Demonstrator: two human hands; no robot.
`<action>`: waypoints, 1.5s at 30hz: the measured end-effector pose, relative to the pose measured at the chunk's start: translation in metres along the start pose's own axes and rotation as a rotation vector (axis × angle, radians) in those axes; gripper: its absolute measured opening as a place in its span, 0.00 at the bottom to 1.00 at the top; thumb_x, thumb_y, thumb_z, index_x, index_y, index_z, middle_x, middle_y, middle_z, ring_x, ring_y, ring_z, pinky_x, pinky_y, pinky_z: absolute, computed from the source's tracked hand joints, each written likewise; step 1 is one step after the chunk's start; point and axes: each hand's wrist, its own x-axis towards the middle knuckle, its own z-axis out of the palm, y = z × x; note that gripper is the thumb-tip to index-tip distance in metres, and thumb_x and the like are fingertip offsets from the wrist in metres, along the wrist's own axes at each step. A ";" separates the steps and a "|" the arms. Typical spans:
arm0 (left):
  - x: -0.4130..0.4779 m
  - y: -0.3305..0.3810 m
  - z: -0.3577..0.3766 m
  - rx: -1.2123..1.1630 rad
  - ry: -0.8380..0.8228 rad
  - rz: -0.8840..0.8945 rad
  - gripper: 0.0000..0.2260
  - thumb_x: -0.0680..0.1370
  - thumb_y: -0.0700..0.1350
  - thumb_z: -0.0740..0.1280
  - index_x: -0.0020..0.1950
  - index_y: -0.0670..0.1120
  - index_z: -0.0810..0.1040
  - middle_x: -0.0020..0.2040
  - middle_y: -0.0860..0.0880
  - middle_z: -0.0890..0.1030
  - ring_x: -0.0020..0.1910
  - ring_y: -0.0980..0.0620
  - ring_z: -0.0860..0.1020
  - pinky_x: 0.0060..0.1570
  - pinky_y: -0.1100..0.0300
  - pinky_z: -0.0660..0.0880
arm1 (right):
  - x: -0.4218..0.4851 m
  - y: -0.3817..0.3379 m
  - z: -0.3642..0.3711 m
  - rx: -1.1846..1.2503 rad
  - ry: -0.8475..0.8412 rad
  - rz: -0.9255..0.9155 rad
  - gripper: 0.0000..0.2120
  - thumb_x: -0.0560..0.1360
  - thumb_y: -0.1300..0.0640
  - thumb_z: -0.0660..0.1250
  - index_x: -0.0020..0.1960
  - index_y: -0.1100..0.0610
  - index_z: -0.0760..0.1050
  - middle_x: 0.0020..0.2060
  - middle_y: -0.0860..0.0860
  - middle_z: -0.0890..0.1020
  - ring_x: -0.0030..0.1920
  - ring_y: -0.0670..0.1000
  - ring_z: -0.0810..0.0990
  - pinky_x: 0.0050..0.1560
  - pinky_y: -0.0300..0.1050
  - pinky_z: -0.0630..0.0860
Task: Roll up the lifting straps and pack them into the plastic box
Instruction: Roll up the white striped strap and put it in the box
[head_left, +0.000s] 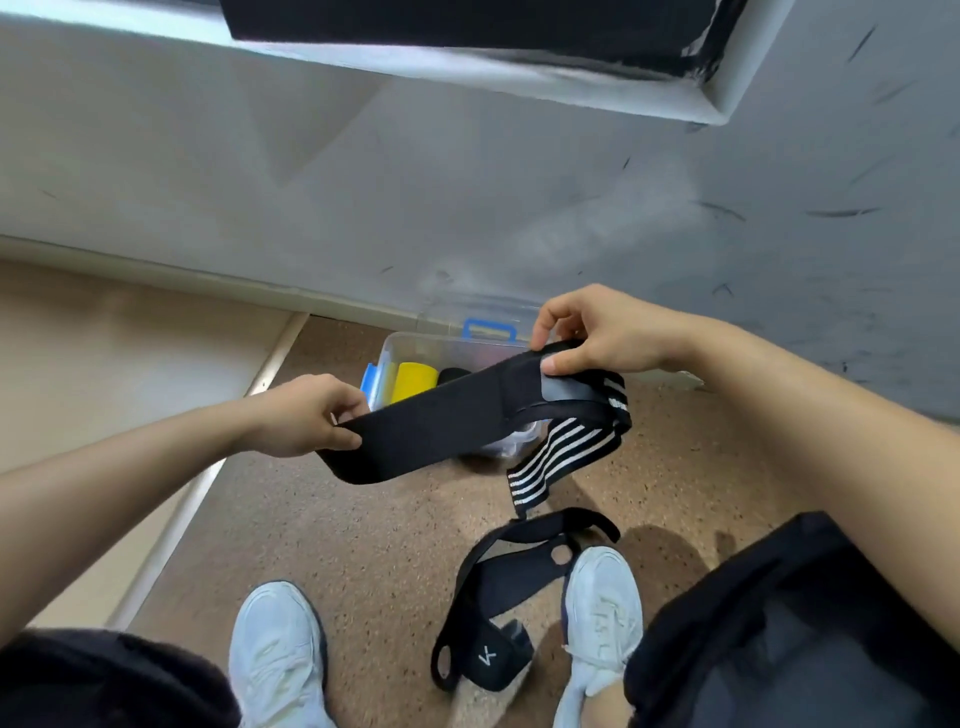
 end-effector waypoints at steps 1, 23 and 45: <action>-0.001 -0.001 -0.002 -0.011 0.024 -0.013 0.17 0.78 0.41 0.73 0.34 0.50 0.70 0.31 0.55 0.73 0.32 0.57 0.71 0.34 0.61 0.67 | 0.000 0.003 0.000 -0.009 0.006 0.011 0.07 0.74 0.56 0.76 0.51 0.51 0.80 0.43 0.58 0.84 0.39 0.50 0.80 0.46 0.49 0.78; -0.028 0.082 -0.020 -1.280 0.237 -0.055 0.05 0.80 0.44 0.71 0.49 0.44 0.78 0.44 0.43 0.83 0.39 0.49 0.82 0.40 0.54 0.78 | -0.019 -0.058 0.070 0.293 0.126 -0.198 0.30 0.69 0.53 0.81 0.67 0.44 0.72 0.59 0.41 0.78 0.57 0.43 0.79 0.57 0.40 0.78; -0.028 0.090 -0.116 -0.631 0.692 0.533 0.15 0.77 0.41 0.75 0.63 0.48 0.80 0.55 0.53 0.83 0.56 0.53 0.82 0.56 0.56 0.82 | 0.036 -0.112 -0.021 0.585 0.179 -0.207 0.16 0.83 0.50 0.64 0.57 0.61 0.82 0.41 0.52 0.84 0.40 0.48 0.78 0.37 0.41 0.71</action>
